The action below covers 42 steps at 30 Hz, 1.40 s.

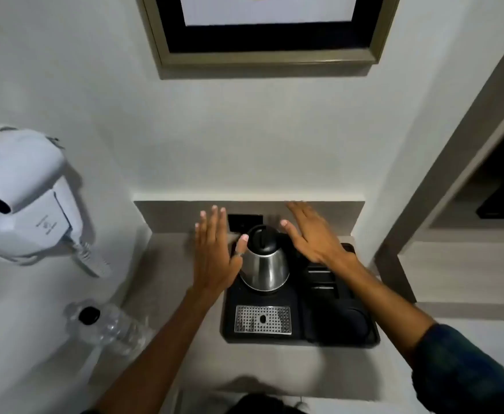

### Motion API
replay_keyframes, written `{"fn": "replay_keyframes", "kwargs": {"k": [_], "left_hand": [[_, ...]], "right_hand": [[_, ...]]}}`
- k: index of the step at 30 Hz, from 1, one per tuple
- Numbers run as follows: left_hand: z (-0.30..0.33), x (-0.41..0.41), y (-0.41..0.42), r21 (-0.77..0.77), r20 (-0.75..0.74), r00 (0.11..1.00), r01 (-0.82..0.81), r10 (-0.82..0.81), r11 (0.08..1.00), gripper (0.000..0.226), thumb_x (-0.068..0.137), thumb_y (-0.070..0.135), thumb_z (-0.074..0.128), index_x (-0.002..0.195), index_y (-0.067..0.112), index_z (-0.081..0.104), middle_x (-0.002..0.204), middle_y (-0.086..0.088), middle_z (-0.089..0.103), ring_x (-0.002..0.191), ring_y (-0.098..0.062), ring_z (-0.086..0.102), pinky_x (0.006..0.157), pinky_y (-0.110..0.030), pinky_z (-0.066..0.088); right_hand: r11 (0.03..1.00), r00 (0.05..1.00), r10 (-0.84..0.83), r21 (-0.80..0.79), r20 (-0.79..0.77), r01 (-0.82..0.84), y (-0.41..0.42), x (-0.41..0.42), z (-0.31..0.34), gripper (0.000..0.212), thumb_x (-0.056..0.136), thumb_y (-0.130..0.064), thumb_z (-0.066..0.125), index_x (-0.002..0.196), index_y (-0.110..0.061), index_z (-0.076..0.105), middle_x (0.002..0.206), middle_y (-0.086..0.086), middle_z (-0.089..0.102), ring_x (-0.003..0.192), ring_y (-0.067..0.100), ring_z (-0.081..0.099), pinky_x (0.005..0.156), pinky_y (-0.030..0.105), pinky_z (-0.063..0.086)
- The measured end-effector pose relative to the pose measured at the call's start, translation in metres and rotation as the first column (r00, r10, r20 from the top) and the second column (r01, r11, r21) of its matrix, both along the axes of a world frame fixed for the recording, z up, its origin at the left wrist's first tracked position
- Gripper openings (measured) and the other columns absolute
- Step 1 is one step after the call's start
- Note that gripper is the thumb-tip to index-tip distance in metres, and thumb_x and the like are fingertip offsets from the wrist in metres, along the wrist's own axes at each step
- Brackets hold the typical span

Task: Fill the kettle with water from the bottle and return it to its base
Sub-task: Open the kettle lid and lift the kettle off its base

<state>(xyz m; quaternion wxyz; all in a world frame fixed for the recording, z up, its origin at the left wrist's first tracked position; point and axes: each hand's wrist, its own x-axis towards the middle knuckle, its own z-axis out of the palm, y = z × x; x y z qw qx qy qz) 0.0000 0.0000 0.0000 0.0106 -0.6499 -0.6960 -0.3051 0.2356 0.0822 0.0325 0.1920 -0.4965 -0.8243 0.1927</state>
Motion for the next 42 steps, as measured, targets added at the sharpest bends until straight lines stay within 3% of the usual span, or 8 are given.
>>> {"fn": "replay_keyframes", "kwargs": {"k": [3, 6, 15, 17, 20, 24, 39, 42], "left_hand": [[-0.02, 0.005, -0.007, -0.126, -0.013, 1.0, 0.022, -0.024, 0.992, 0.079, 0.102, 0.057, 0.039, 0.163, 0.011, 0.021, 0.172, -0.008, 0.015, 0.161, -0.03, 0.001, 0.129, -0.051, 0.012], [-0.035, 0.009, -0.01, -0.183, -0.022, 0.999, 0.021, -0.026, 0.983, 0.078, 0.103, 0.058, 0.037, 0.164, 0.013, 0.019, 0.173, -0.008, 0.014, 0.161, -0.029, -0.001, 0.13, -0.05, 0.011], [-0.067, 0.001, -0.04, -0.253, -0.022, 0.999, -0.028, 0.024, 0.967, 0.077, 0.102, 0.062, 0.027, 0.164, 0.016, 0.02, 0.172, -0.01, 0.015, 0.161, -0.032, 0.001, 0.129, -0.053, 0.013], [-0.07, 0.0, -0.045, -0.268, -0.028, 0.999, -0.046, 0.04, 0.962, 0.077, 0.102, 0.063, 0.026, 0.163, 0.017, 0.021, 0.172, -0.011, 0.015, 0.16, -0.033, 0.001, 0.129, -0.055, 0.013], [-0.07, -0.003, -0.048, -0.284, -0.027, 0.997, -0.074, 0.069, 0.956, 0.075, 0.102, 0.063, 0.026, 0.161, 0.016, 0.027, 0.171, -0.014, 0.019, 0.16, -0.037, 0.005, 0.127, -0.059, 0.014], [-0.067, -0.005, -0.048, -0.339, -0.037, 0.993, -0.115, 0.109, 0.934, 0.074, 0.102, 0.061, 0.027, 0.16, 0.016, 0.028, 0.171, -0.014, 0.018, 0.16, -0.038, 0.004, 0.126, -0.064, 0.011], [-0.063, 0.004, -0.04, -0.357, 0.009, 0.994, -0.102, 0.113, 0.929, 0.078, 0.099, 0.067, 0.017, 0.16, 0.019, 0.026, 0.171, -0.014, 0.013, 0.16, -0.039, -0.001, 0.125, -0.067, 0.005], [-0.061, 0.005, -0.039, -0.358, 0.031, 0.994, -0.089, 0.107, 0.93, 0.077, 0.1, 0.066, 0.019, 0.161, 0.019, 0.024, 0.172, -0.014, 0.011, 0.16, -0.038, -0.002, 0.125, -0.066, 0.005]], "right_hand": [[0.992, 0.998, -0.056, -0.112, 0.025, 0.059, 0.003, 0.007, -0.02, 0.057, 0.108, -0.051, 0.038, 0.152, -0.016, 0.042, 0.154, 0.019, 0.053, 0.144, 0.038, 0.045, 0.116, 0.055, 0.04], [0.965, 0.998, -0.068, -0.255, 0.011, 0.068, 0.003, 0.01, -0.03, 0.05, 0.105, -0.056, 0.039, 0.12, -0.016, 0.064, 0.117, 0.014, 0.074, 0.111, 0.037, 0.067, 0.092, 0.049, 0.054], [0.918, 0.952, -0.086, -0.348, 0.293, 0.19, 0.029, -0.035, -0.019, 0.097, 0.068, -0.104, 0.027, 0.06, -0.013, 0.06, 0.06, 0.005, 0.065, 0.061, 0.026, 0.064, 0.056, 0.033, 0.041], [0.863, 0.93, -0.031, -0.459, 0.366, 0.21, 0.038, -0.047, -0.011, 0.094, 0.062, -0.105, 0.037, 0.067, -0.015, 0.065, 0.071, 0.006, 0.071, 0.068, 0.026, 0.068, 0.062, 0.034, 0.048], [0.698, 0.921, -0.024, -0.654, 0.388, 0.293, 0.048, -0.059, -0.001, 0.101, 0.065, -0.099, 0.048, 0.115, -0.013, 0.068, 0.112, 0.017, 0.07, 0.085, 0.038, 0.071, 0.062, 0.04, 0.06], [0.58, 0.921, -0.077, -0.734, 0.381, 0.352, 0.053, -0.07, 0.008, 0.096, 0.081, -0.077, 0.06, 0.153, -0.016, 0.041, 0.164, 0.021, 0.033, 0.121, 0.059, 0.057, 0.06, 0.056, 0.066], [0.546, 0.927, -0.046, -0.768, 0.373, 0.336, 0.066, -0.069, 0.004, 0.08, 0.08, -0.06, 0.067, 0.142, -0.017, 0.042, 0.16, 0.021, 0.033, 0.121, 0.062, 0.051, 0.055, 0.062, 0.063], [0.568, 0.907, -0.041, -0.738, 0.418, 0.366, 0.064, -0.067, 0.008, 0.094, 0.075, -0.077, 0.067, 0.145, -0.017, 0.047, 0.148, 0.023, 0.05, 0.089, 0.046, 0.063, 0.049, 0.048, 0.06]]}}
